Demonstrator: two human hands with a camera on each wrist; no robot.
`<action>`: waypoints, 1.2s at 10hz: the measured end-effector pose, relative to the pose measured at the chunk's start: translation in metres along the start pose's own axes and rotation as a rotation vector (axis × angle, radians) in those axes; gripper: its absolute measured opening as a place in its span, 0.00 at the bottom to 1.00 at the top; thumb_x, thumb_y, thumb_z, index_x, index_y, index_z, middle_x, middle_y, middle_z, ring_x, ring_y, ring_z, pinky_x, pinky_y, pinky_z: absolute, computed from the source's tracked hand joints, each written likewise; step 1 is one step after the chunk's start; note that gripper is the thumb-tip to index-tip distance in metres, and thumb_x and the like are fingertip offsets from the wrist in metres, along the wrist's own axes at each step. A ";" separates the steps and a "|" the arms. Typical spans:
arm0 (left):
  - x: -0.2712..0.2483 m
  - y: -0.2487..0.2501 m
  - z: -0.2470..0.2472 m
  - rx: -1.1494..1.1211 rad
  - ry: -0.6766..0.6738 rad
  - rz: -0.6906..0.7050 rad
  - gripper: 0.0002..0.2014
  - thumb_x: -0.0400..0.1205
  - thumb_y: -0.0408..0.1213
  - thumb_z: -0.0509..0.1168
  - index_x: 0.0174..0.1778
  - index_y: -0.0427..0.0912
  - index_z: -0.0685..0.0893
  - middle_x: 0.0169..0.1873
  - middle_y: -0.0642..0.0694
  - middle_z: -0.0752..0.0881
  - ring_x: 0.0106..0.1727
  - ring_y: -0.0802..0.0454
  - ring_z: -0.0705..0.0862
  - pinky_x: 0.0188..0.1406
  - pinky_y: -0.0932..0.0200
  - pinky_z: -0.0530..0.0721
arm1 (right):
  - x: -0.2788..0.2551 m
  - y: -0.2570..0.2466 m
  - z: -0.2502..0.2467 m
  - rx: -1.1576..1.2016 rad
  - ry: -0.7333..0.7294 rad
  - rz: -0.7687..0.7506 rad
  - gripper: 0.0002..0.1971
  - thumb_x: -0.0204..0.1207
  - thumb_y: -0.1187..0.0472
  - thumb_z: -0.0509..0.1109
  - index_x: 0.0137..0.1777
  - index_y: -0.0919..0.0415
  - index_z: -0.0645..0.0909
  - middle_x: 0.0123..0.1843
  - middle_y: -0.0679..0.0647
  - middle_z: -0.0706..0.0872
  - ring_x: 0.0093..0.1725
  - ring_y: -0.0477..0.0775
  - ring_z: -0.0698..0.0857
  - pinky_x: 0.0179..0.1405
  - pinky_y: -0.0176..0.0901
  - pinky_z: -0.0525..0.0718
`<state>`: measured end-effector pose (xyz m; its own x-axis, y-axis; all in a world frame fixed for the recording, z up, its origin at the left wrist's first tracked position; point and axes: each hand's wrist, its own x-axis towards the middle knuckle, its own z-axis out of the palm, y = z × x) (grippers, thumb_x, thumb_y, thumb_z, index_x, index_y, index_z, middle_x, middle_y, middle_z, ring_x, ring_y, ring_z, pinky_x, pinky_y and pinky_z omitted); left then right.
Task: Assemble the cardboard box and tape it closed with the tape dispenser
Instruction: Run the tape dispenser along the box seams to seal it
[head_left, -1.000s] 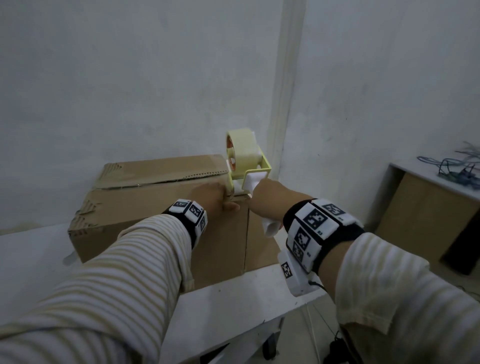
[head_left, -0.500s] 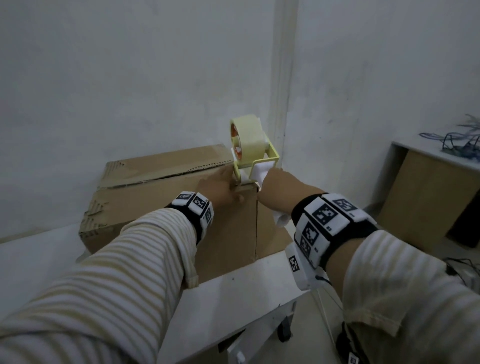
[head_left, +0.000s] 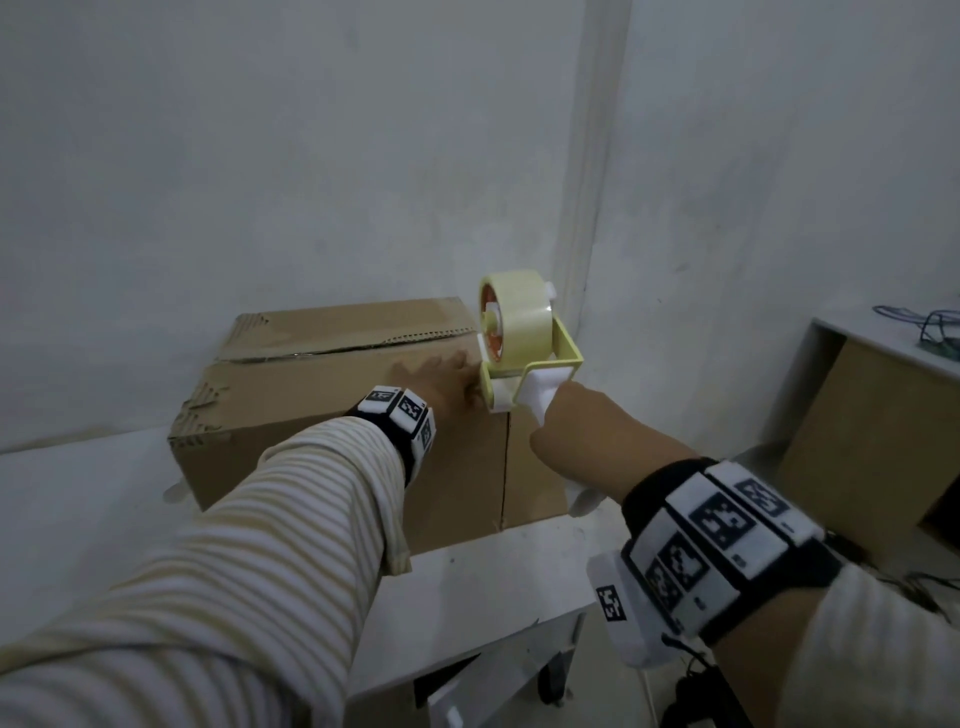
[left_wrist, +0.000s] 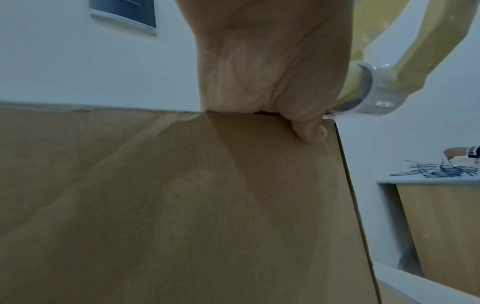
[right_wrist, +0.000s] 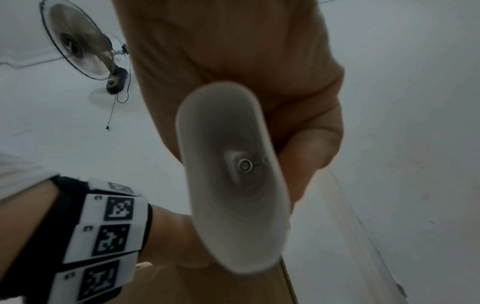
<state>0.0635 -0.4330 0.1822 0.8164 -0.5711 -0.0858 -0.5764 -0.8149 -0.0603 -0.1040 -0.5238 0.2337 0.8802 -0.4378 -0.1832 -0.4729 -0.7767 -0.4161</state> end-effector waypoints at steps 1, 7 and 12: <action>-0.007 0.003 -0.003 0.028 -0.005 0.003 0.26 0.85 0.53 0.49 0.81 0.61 0.55 0.83 0.55 0.56 0.83 0.46 0.58 0.75 0.29 0.59 | -0.003 0.001 0.001 -0.018 -0.057 0.018 0.16 0.80 0.64 0.63 0.67 0.66 0.72 0.60 0.61 0.79 0.59 0.58 0.81 0.57 0.44 0.80; -0.027 0.014 -0.017 -0.356 0.062 0.050 0.20 0.88 0.41 0.49 0.76 0.46 0.73 0.77 0.46 0.72 0.76 0.45 0.71 0.74 0.55 0.65 | -0.024 0.025 -0.009 0.192 -0.027 -0.033 0.07 0.82 0.61 0.58 0.46 0.64 0.73 0.64 0.68 0.83 0.65 0.66 0.82 0.55 0.46 0.80; -0.010 0.030 -0.008 -0.221 0.221 -0.090 0.19 0.79 0.53 0.61 0.58 0.43 0.75 0.59 0.41 0.76 0.59 0.38 0.78 0.59 0.42 0.78 | -0.009 0.006 -0.045 0.136 0.139 -0.093 0.09 0.76 0.65 0.68 0.40 0.60 0.69 0.41 0.56 0.77 0.39 0.54 0.79 0.32 0.39 0.77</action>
<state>0.0387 -0.4529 0.1889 0.8654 -0.4839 0.1298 -0.5000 -0.8509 0.1615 -0.1166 -0.5449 0.2724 0.9013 -0.4328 -0.0172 -0.3718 -0.7528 -0.5431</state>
